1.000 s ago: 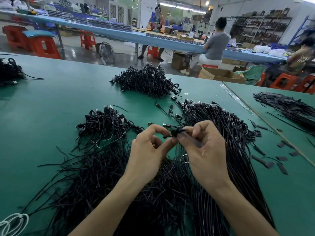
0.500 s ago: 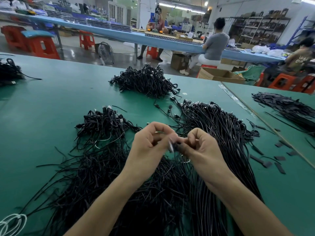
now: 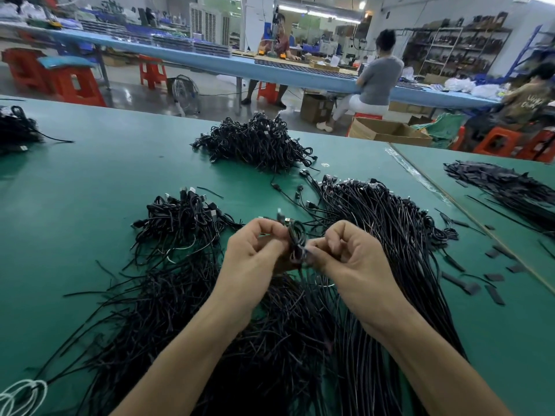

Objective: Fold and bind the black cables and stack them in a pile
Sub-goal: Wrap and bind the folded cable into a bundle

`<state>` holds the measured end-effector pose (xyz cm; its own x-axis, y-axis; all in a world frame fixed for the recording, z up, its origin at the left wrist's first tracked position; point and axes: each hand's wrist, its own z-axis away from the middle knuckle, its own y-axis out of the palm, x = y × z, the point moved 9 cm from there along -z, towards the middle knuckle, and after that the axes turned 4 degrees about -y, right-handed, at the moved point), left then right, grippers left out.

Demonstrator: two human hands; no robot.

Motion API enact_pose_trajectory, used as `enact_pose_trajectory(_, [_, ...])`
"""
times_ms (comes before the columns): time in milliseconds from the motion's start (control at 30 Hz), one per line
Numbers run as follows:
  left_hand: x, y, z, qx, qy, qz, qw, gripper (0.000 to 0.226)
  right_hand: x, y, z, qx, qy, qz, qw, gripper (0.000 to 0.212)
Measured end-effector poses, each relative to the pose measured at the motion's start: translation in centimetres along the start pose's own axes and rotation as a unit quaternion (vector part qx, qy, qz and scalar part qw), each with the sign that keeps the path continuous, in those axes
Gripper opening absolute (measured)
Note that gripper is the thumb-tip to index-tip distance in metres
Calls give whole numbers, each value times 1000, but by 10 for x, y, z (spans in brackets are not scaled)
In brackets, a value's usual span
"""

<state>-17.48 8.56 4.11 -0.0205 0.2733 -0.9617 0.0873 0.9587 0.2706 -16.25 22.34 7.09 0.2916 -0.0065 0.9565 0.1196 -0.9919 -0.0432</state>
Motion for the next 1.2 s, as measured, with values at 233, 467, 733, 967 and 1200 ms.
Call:
enact_pose_trajectory(233, [-20, 6, 5, 26, 87, -3, 996, 15, -9, -3, 0, -9, 49, -52, 997, 36])
enact_pose_trajectory(467, [-18, 1, 5, -21, 133, -170, 976, 33, -1, -23, -2, -82, -6, 35, 996, 36])
enact_pose_trajectory(733, [27, 24, 7, 119, -39, -162, 979, 25, 23, -16, 1, -129, -127, 127, 975, 40])
enact_pose_trajectory(967, [26, 2, -7, 17, -102, 112, 988, 25, 12, -9, -2, -90, -63, 44, 993, 34])
enact_pose_trajectory(1200, [3, -8, -6, 23, -9, -25, 999, 41, -23, 7, 2, -33, 40, -76, 996, 34])
